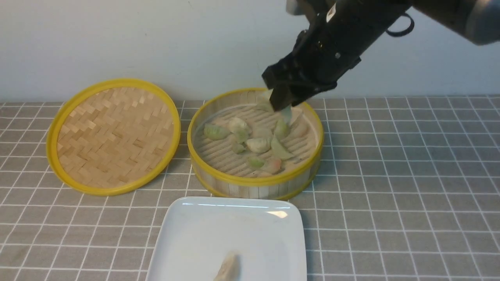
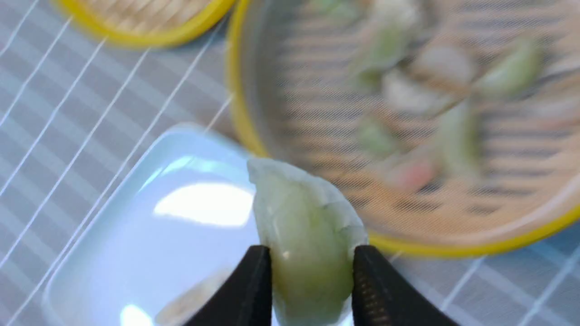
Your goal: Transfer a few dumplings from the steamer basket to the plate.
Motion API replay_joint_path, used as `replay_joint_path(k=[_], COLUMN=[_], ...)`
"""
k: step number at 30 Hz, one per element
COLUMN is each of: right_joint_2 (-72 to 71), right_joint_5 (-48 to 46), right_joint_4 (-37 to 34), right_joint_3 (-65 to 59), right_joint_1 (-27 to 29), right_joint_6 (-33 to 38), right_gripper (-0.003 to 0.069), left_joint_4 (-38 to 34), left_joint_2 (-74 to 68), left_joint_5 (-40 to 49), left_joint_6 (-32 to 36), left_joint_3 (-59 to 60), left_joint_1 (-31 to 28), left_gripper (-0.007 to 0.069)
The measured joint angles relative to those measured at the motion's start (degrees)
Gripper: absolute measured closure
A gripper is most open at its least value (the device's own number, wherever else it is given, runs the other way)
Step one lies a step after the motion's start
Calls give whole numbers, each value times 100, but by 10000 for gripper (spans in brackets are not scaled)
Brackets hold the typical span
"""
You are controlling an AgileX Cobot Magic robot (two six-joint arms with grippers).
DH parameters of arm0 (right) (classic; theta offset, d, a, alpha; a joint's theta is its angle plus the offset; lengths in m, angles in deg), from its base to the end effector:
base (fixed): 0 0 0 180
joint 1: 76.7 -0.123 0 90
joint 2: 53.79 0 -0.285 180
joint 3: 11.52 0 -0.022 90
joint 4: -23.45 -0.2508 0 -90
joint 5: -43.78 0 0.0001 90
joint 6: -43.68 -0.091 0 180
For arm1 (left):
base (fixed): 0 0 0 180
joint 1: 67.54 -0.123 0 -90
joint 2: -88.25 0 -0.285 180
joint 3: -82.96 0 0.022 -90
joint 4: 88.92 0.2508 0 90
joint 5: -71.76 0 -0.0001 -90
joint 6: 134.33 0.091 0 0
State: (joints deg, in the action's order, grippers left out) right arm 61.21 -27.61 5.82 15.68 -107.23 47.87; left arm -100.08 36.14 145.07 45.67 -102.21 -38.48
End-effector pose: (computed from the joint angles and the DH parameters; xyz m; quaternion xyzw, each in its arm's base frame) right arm 0.3333 0.2269 0.3319 -0.2691 0.9342 0.1883 0.1392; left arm 0.0535 -0.0491 0.4905 0.2380 0.8298 -0.2160 0.4561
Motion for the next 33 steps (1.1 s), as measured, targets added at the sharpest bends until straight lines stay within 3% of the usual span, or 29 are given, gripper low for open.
replay_joint_path(k=[9,16,19,24,28,33], right_joint_2=[353,968,1117,1150,1118,464], right_joint_5=[7,291,338,185,128,111], right_joint_4=[67,117,174,308,313,313], right_joint_3=[-1074,-1094,-1094,-851,-516,-207], right_joint_1=[-806,-889,-889,-889,-889,-889], right_joint_6=[-120,-319,-418,-715,-732,-738], right_gripper=[446,441,410,274,242,304], left_joint_4=[-11,-58,-124,-173,-173,-167], left_joint_2=[0,0,0,0,0,0], left_joint_5=[2,2,2,2,2,2], left_joint_6=[33,49,55,91,102,179], left_joint_3=[0,0,0,0,0,0], left_joint_1=[0,0,0,0,0,0], left_gripper=[629,629,629,629,629,629])
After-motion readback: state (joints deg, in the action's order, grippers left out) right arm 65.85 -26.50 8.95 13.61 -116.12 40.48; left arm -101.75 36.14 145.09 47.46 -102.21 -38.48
